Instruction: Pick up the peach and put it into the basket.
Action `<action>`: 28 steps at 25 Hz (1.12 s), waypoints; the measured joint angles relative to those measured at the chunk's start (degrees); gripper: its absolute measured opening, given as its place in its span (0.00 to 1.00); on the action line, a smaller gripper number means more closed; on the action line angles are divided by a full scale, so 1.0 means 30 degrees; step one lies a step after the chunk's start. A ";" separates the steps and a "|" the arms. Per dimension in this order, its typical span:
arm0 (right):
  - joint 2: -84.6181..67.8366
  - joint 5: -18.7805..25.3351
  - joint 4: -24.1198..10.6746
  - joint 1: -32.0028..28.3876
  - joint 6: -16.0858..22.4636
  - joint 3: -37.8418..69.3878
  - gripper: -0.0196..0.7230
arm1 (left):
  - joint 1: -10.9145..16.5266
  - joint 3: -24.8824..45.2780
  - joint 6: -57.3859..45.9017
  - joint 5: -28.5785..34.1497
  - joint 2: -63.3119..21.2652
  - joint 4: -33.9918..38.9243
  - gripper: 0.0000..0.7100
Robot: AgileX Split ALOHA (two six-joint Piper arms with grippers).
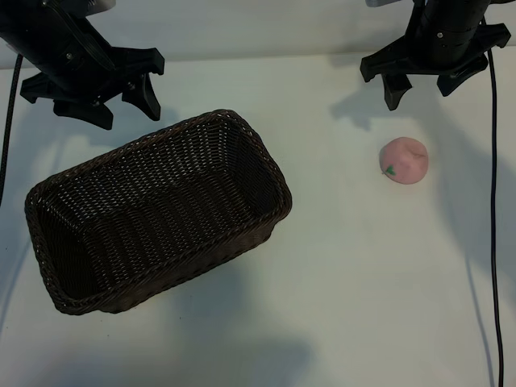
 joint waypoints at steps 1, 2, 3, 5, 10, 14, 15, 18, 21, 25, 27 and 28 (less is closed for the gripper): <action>0.0000 0.0014 0.0000 0.0000 0.0000 0.0000 0.89 | 0.0000 0.0000 0.0000 0.0000 0.0000 0.0000 0.83; 0.0000 0.0014 0.0000 0.0000 0.0000 0.0000 0.88 | 0.0000 0.0000 0.0000 0.0000 0.0000 0.0000 0.83; 0.0000 0.0014 0.0000 0.0000 0.0000 0.0000 0.88 | 0.0000 0.0000 0.0000 0.0000 0.0000 0.0000 0.83; 0.0000 0.0014 0.0000 0.0000 0.0014 0.0000 0.87 | 0.0000 0.0000 0.0000 0.0000 0.0000 0.0000 0.83; 0.0000 0.0014 0.0000 0.0000 0.0014 0.0000 0.87 | 0.0000 0.0000 0.0000 0.0000 0.0000 0.0000 0.83; 0.0000 0.0014 0.0000 0.0000 0.0056 0.0000 0.86 | 0.0000 0.0000 0.0000 0.0000 0.0000 0.0000 0.83; 0.0000 0.0014 0.0000 0.0000 0.0100 0.0000 0.86 | 0.0000 0.0000 0.0000 0.0000 0.0000 0.0000 0.83; 0.0000 0.0014 0.0000 0.0000 0.0099 0.0000 0.85 | 0.0000 0.0000 0.0000 0.0000 0.0000 0.0000 0.83; 0.0000 0.0014 0.0000 0.0000 0.0179 0.0000 0.84 | 0.0000 0.0000 0.0000 0.0000 0.0000 0.0000 0.83; 0.0000 0.0014 0.0000 0.0000 0.0250 0.0000 0.83 | 0.0000 0.0000 0.0000 0.0000 0.0000 0.0000 0.83; 0.0000 0.0014 0.0000 0.0000 0.0250 0.0000 0.83 | 0.0000 0.0000 0.0000 0.0000 0.0000 0.0000 0.83; 0.0000 0.0014 0.0000 0.0000 0.0250 0.0000 0.83 | 0.0000 0.0000 0.0000 -0.0051 0.0000 0.0000 0.83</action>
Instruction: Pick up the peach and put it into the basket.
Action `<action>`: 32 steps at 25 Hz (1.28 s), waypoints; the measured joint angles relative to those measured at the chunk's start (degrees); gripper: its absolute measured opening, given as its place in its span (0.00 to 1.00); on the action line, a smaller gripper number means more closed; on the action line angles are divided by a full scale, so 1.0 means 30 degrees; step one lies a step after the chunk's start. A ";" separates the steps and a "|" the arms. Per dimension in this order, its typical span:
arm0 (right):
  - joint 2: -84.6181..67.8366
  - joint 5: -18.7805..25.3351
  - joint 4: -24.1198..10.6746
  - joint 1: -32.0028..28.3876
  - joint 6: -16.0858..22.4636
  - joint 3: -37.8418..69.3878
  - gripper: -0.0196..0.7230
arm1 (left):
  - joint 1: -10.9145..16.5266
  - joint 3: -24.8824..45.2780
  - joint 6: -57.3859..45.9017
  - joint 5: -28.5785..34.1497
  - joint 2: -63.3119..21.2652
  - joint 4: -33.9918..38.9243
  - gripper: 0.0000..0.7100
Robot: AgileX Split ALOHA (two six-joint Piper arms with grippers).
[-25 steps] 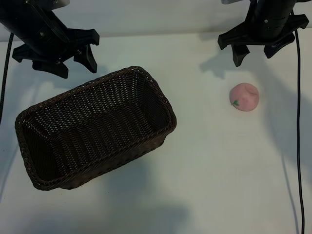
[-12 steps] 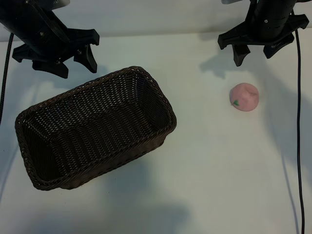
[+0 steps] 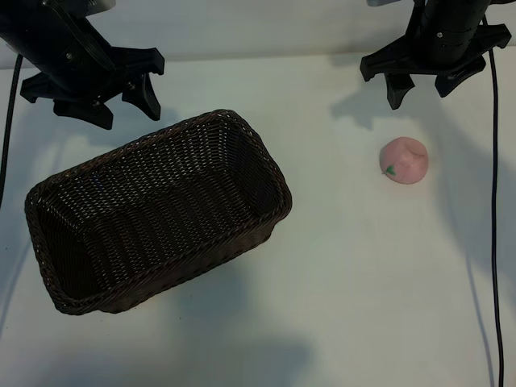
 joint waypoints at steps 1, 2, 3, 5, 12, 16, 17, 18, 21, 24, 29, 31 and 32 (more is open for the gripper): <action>0.0000 0.0000 0.0000 0.0000 0.0000 0.0000 0.83 | 0.0000 0.0000 0.0028 -0.0046 0.0000 0.0000 0.83; 0.0000 0.0000 0.0000 0.0000 0.0000 0.0000 0.83 | 0.0000 0.0000 0.0310 -0.0088 0.0000 0.0018 0.83; 0.0000 0.0000 0.0000 0.0000 0.0000 0.0000 0.83 | 0.0000 0.0000 0.0598 -0.0086 0.0000 0.0018 0.83; 0.0000 0.0000 0.0000 0.0000 0.0000 0.0000 0.83 | 0.0000 0.0000 0.0934 0.0056 0.0000 0.0018 0.83; 0.0000 0.0000 0.0000 0.0000 0.0000 0.0000 0.83 | 0.0000 0.0335 0.0807 0.1664 -0.0540 0.1101 0.83; 0.0000 0.0000 0.0000 0.0000 0.0000 0.0000 0.83 | 0.0000 0.3503 0.0343 0.0785 -0.2741 0.1721 0.83; 0.0000 0.0000 0.0000 0.0000 0.0000 0.0000 0.83 | 0.0000 0.4367 0.0164 0.0317 -0.3394 0.1763 0.83; 0.0000 0.0000 0.0000 0.0000 0.0000 0.0000 0.83 | 0.0000 0.5365 -0.0001 -0.0010 -0.3948 0.1814 0.83; 0.0000 0.0000 0.0000 0.0000 0.0000 0.0000 0.83 | 0.0000 0.7606 -0.0930 -0.0844 -0.6007 0.2289 0.83; 0.0000 0.0000 0.0000 0.0000 0.0000 0.0000 0.83 | 0.0000 0.8927 -0.2987 -0.1457 -0.7886 0.3514 0.83; 0.0000 0.0000 0.0000 0.0000 0.0000 0.0000 0.83 | 0.0000 1.0469 -0.6509 -0.1652 -0.9488 0.5934 0.83; 0.0000 0.0000 0.0000 0.0000 0.0000 0.0000 0.83 | 0.0000 1.1324 -0.7403 -0.1656 -0.9695 0.6792 0.83; 0.0000 0.0000 0.0000 0.0000 0.0000 0.0000 0.83 | 0.0000 1.1880 -0.7730 -0.1791 -0.9723 0.7128 0.83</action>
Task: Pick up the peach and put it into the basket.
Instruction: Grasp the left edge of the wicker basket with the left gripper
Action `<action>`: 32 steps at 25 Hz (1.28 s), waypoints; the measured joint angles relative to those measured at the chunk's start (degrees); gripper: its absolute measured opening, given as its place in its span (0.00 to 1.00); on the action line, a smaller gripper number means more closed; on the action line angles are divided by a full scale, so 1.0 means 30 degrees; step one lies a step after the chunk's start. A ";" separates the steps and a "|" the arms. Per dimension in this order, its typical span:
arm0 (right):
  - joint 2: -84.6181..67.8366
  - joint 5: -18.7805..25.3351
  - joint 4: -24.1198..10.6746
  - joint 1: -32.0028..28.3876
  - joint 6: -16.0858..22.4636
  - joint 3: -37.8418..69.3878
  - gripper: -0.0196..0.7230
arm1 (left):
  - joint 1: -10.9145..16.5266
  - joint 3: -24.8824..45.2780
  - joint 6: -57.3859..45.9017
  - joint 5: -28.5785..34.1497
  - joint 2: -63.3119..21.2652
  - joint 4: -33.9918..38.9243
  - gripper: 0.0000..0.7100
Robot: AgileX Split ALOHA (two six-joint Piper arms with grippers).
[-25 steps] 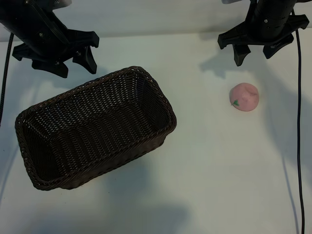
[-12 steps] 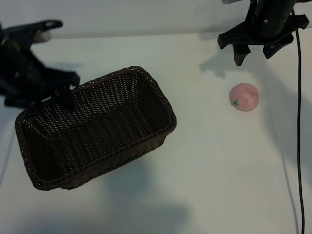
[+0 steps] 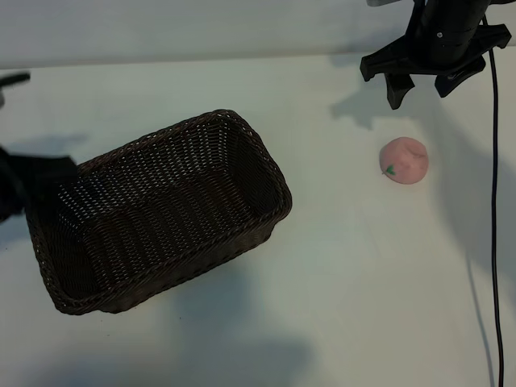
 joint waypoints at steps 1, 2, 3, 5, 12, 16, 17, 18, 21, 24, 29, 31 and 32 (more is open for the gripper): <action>0.0000 0.0000 0.0000 0.0000 0.0000 0.0000 0.83 | 0.0000 0.0512 -0.0273 -0.0234 -0.0016 0.0158 0.83; 0.0000 0.0000 0.0000 0.0000 0.0000 0.0000 0.83 | 0.0000 0.1105 -0.0513 -0.0503 -0.0016 0.0257 0.83; 0.0000 0.0000 0.0000 0.0000 0.0000 0.0000 0.83 | 0.0000 0.1611 -0.0794 -0.1078 -0.0016 0.0278 0.83; 0.0000 0.0000 0.0000 0.0000 0.0000 0.0000 0.83 | 0.0000 0.2319 -0.1133 -0.2083 -0.0016 0.0278 0.83; 0.0000 0.0000 0.0000 0.0000 0.0000 0.0000 0.83 | 0.0000 0.2854 -0.1675 -0.3876 0.0777 0.0116 0.83; 0.0000 0.0000 0.0000 0.0000 0.0000 0.0000 0.83 | 0.0000 0.3435 -0.1862 -0.4865 0.1792 0.0035 0.83; 0.0000 0.0000 0.0000 0.0000 0.0000 0.0000 0.83 | 0.0000 0.3458 -0.1922 -0.5100 0.2078 0.0018 0.83; 0.0000 0.0000 0.0000 0.0000 0.0000 0.0000 0.83 | 0.0000 0.3458 -0.1950 -0.5450 0.2459 0.0018 0.83; 0.0000 0.0000 0.0000 0.0000 0.0000 0.0000 0.83 | 0.0000 0.3458 -0.1991 -0.5806 0.3588 0.0018 0.83; 0.0000 0.0000 0.0000 0.0000 0.0000 0.0000 0.83 | 0.0000 0.3458 -0.2030 -0.6077 0.4459 0.0018 0.83; 0.0000 0.0000 0.0000 0.0000 0.0000 0.0000 0.83 | 0.0000 0.3458 -0.2044 -0.6424 0.5314 -0.0021 0.83; 0.0000 0.0000 0.0000 0.0000 0.0000 0.0000 0.83 | 0.0000 0.3489 -0.2044 -0.6515 0.5433 -0.0038 0.82; 0.0000 0.0000 0.0000 0.0000 0.0000 0.0000 0.83 | 0.0000 0.3515 -0.2044 -0.6604 0.5431 -0.0038 0.80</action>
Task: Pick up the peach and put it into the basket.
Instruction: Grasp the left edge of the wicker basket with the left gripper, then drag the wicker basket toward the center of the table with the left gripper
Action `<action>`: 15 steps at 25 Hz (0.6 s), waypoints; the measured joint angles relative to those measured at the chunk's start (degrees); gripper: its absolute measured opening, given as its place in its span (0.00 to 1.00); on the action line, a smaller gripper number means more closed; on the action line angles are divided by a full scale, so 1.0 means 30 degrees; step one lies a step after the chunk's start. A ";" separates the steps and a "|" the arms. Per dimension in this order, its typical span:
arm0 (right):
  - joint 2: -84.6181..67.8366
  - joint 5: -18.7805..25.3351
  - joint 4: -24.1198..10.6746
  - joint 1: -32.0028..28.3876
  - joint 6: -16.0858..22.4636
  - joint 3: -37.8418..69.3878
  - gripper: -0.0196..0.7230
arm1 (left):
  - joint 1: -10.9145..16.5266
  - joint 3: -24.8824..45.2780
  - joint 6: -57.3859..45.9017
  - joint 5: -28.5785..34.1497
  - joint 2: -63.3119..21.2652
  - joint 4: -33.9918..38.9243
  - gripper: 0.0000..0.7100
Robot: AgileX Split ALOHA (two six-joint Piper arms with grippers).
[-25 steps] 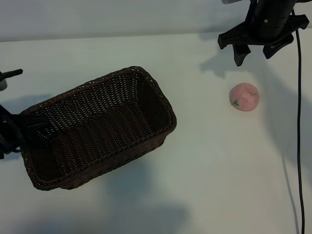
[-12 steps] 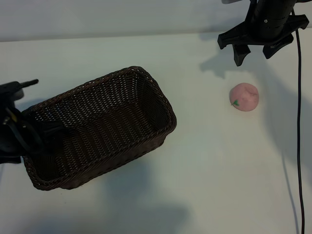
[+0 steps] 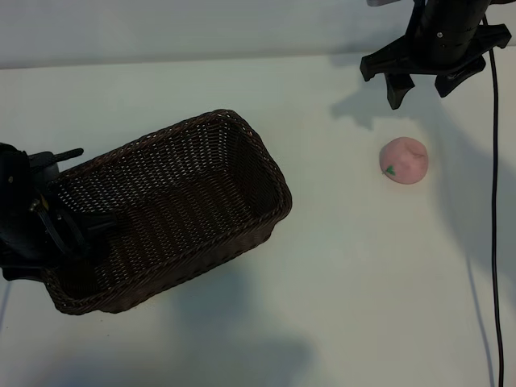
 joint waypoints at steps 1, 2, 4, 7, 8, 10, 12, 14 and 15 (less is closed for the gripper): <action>0.0000 0.0000 0.0000 0.0000 0.0000 0.0000 0.83 | 0.0000 0.0041 0.0000 -0.0067 0.0000 0.0000 0.76; 0.0000 0.0000 0.0000 0.0000 0.0000 0.0000 0.83 | 0.0000 0.0093 -0.0005 -0.0176 0.0000 0.0000 0.73; 0.0000 0.0000 0.0000 0.0000 0.0000 0.0000 0.83 | 0.0000 0.0378 -0.0127 -0.0665 0.0000 0.0019 0.61; 0.0000 0.0000 0.0000 0.0000 0.0000 0.0000 0.83 | 0.0000 0.0804 -0.0535 -0.1283 -0.0024 0.0011 0.45; 0.0000 0.0000 0.0000 0.0000 0.0000 0.0000 0.83 | 0.0019 0.0873 -0.0691 -0.1519 -0.0050 -0.0098 0.40; 0.0000 0.0000 0.0019 0.0000 0.0017 0.0000 0.83 | 0.0019 0.0877 -0.0711 -0.1724 -0.0071 -0.0157 0.38; 0.0000 0.0000 0.0035 0.0000 0.0017 0.0000 0.83 | 0.0019 0.0877 -0.0711 -0.1773 -0.0071 -0.0194 0.38; 0.0000 0.0000 0.0035 0.0000 0.0017 0.0000 0.83 | 0.0019 0.0877 -0.0711 -0.1773 -0.0071 -0.0216 0.38; 0.0000 0.0000 0.0035 0.0000 0.0017 0.0000 0.83 | 0.0019 0.0877 -0.0711 -0.1785 -0.0071 -0.0216 0.37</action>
